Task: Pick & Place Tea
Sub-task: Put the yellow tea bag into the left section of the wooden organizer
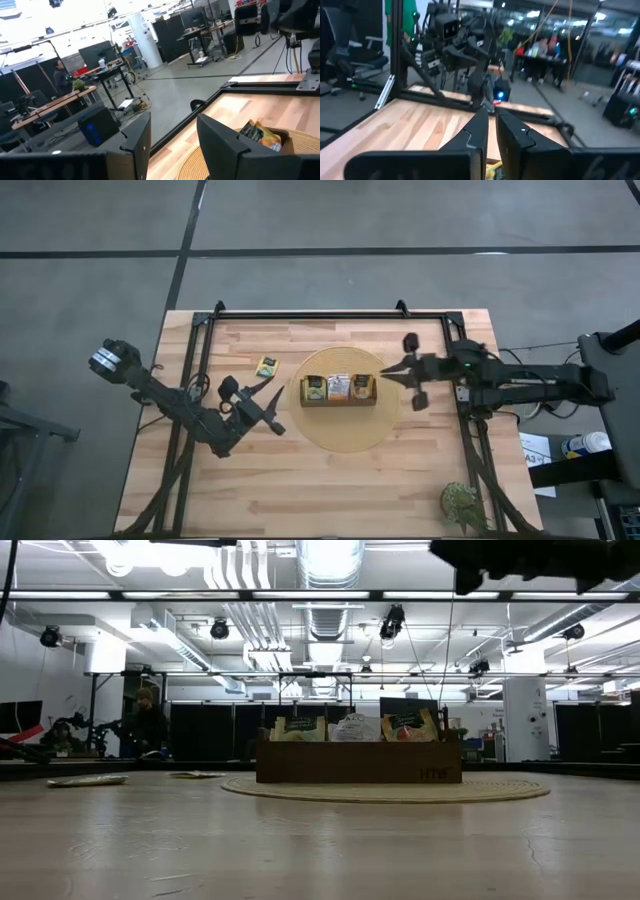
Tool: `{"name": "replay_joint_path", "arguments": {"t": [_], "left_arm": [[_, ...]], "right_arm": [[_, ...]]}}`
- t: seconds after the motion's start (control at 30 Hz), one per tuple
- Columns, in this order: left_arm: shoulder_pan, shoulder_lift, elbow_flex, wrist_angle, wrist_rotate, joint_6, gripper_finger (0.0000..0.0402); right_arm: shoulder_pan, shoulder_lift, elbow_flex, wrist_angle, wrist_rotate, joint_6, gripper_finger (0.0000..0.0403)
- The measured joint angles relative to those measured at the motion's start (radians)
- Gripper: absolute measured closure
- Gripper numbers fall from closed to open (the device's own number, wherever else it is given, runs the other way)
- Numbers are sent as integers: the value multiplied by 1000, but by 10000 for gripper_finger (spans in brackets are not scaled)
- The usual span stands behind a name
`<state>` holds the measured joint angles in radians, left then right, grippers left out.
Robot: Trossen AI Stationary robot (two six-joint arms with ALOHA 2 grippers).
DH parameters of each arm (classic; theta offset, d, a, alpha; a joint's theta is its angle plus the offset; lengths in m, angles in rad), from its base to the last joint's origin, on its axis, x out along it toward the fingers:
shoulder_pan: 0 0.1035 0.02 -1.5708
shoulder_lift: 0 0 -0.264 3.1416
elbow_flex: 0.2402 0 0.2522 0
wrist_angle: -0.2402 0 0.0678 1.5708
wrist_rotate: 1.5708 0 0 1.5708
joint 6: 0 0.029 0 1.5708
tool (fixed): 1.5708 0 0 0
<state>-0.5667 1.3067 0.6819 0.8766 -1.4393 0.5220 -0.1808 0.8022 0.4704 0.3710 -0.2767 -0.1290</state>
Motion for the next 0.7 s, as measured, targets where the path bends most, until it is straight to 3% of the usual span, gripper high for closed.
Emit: {"name": "replay_joint_path", "arguments": {"t": [0.33,0.53,0.7], "left_arm": [[-1,-3,-14,-4,-1,-1,248],[-5,-4,-17,-4,-87,-15,248],[-29,-4,-21,-3,-89,-46,248]], "right_arm": [[-48,-370,-157,2,-13,5,369],[-50,-556,-231,2,170,133,369],[-46,-717,-334,-1,144,100,369]]}}
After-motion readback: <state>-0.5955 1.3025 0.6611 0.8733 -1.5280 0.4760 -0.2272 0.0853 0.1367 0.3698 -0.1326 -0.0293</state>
